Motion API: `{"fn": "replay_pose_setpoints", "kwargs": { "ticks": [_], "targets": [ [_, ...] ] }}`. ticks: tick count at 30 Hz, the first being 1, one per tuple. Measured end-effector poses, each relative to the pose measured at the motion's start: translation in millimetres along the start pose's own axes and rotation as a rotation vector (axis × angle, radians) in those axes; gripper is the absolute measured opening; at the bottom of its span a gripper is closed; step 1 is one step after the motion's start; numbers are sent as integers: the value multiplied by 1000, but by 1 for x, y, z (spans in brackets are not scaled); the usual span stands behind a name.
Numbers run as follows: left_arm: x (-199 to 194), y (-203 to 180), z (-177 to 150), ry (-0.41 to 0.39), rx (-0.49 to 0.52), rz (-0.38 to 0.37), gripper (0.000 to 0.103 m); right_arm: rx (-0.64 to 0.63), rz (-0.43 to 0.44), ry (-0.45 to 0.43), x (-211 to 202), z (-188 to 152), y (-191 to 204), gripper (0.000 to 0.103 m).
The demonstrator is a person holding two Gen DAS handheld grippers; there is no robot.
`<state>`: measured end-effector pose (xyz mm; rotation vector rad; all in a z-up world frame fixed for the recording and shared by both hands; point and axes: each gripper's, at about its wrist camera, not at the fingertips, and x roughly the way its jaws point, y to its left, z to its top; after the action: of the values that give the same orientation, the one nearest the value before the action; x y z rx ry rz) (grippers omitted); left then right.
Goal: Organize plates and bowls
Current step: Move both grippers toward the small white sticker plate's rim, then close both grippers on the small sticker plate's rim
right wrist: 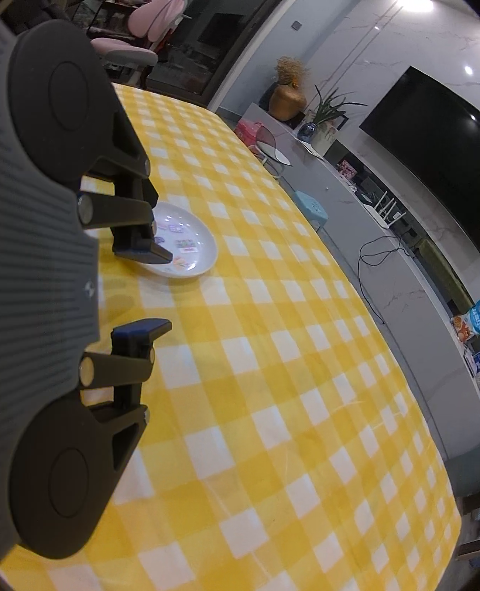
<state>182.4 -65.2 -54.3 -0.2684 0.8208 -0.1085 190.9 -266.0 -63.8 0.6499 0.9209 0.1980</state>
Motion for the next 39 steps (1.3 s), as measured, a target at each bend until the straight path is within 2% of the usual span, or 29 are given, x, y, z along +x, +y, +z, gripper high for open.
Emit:
{"fn": "replay_pose_setpoints", "kwargs": {
  "ticks": [3,6,12,18,22,25,29,34,39],
  "targets": [
    [7,0,3,-5,7,4,43,11,-4,8,9,5,-1,32],
    [12,-1,2,-18,20,15,42,14,-2,29,20,5,-1,22],
    [14,-2,0,-45,30,20,37,37,23,52,39,12,-2,20],
    [15,2,2,-63,-25,11,34,97,67,96,53,16,-10,19],
    [19,2,3,-56,-33,10,33,102,72,105,55,14,-14,6],
    [20,0,1,-62,-21,15,33,108,83,111,55,14,-13,1],
    [22,-1,-1,-55,-15,5,34,49,14,86,44,18,-8,0],
    [23,-6,-4,-74,14,-12,43,-4,-121,55,30,28,-11,0],
    [30,0,-4,-30,-29,-43,46,1,-138,50,25,33,-18,0]
  ]
}}
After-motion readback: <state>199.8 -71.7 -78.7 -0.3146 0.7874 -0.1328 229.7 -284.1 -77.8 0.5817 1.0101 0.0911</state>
